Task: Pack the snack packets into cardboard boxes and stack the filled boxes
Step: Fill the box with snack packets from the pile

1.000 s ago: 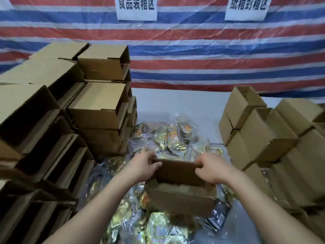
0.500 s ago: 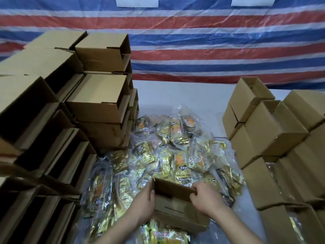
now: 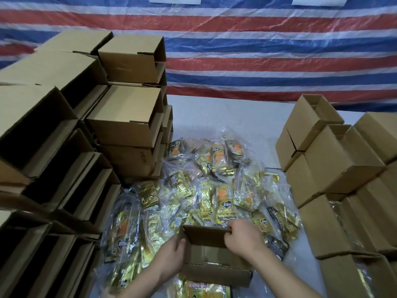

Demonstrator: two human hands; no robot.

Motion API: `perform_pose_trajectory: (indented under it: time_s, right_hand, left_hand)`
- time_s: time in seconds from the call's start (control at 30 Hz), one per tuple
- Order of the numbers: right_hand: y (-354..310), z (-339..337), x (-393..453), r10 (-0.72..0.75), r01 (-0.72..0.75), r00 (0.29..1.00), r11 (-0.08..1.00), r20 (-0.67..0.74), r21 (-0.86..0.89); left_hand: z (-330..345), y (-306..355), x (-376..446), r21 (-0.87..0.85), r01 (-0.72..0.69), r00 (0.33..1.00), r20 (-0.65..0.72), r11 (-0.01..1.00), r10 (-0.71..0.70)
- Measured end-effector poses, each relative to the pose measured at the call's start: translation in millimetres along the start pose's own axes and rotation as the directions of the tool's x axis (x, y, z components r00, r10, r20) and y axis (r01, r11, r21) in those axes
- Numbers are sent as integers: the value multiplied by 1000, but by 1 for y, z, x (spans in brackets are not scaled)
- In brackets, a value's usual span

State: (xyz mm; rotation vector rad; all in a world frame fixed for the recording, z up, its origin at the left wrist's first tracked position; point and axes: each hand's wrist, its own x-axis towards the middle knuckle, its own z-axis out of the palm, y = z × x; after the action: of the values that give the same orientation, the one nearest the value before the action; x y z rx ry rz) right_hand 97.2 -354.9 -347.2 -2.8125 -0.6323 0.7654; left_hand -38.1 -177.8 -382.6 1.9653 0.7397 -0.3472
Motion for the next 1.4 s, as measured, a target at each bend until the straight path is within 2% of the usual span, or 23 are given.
perform_pose_trajectory:
  time_s: [0.1, 0.17, 0.23, 0.33, 0.47, 0.57, 0.7, 0.9, 1.17, 1.27, 1.4]
  right_hand:
    - [0, -4, 2, -20, 20, 1000, 1000, 23, 4]
    - [5, -6, 1, -30, 29, 998, 999, 58, 17]
    - [10, -9, 0, -40, 38, 996, 999, 77, 22]
    - [14, -12, 0, -78, 79, 996, 997, 34, -19]
    - [12, -14, -2, -131, 131, 991, 990, 4, -55]
    - [12, -14, -4, -155, 154, 988, 985, -7, -73]
    - [11, -15, -5, -162, 163, 987, 981, 25, -105]
    - [7, -19, -7, -163, 169, 983, 983, 80, -73]
    - [6, -17, -5, -157, 157, 987, 988, 34, 14]
    - [5, -14, -3, -151, 150, 988, 988, 16, 48]
    - [-3, -12, 1, -143, 143, 990, 988, -13, 60]
  left_hand:
    - [-17, -5, 5, -84, 28, 990, -134, 996, -40]
    - [-27, -13, 16, 25, 40, 955, -295, 999, -31]
    - [-35, -20, 31, 210, 106, 924, -381, 972, -19]
    - [-37, -24, 51, 409, 109, 935, -352, 906, 46]
    - [-26, -17, 79, 622, 19, 953, -249, 783, 174]
    - [-18, -4, 96, 697, 15, 969, -188, 717, 162]
    - [-19, -5, 110, 702, 73, 976, -195, 708, 93]
    - [-29, -11, 127, 705, 77, 974, -204, 705, 98]
    - [-42, 2, 134, 737, 137, 980, -198, 662, 18]
    - [-46, 6, 128, 698, 133, 977, -211, 704, 25]
    - [-60, 16, 114, 602, 64, 949, -284, 796, 138]
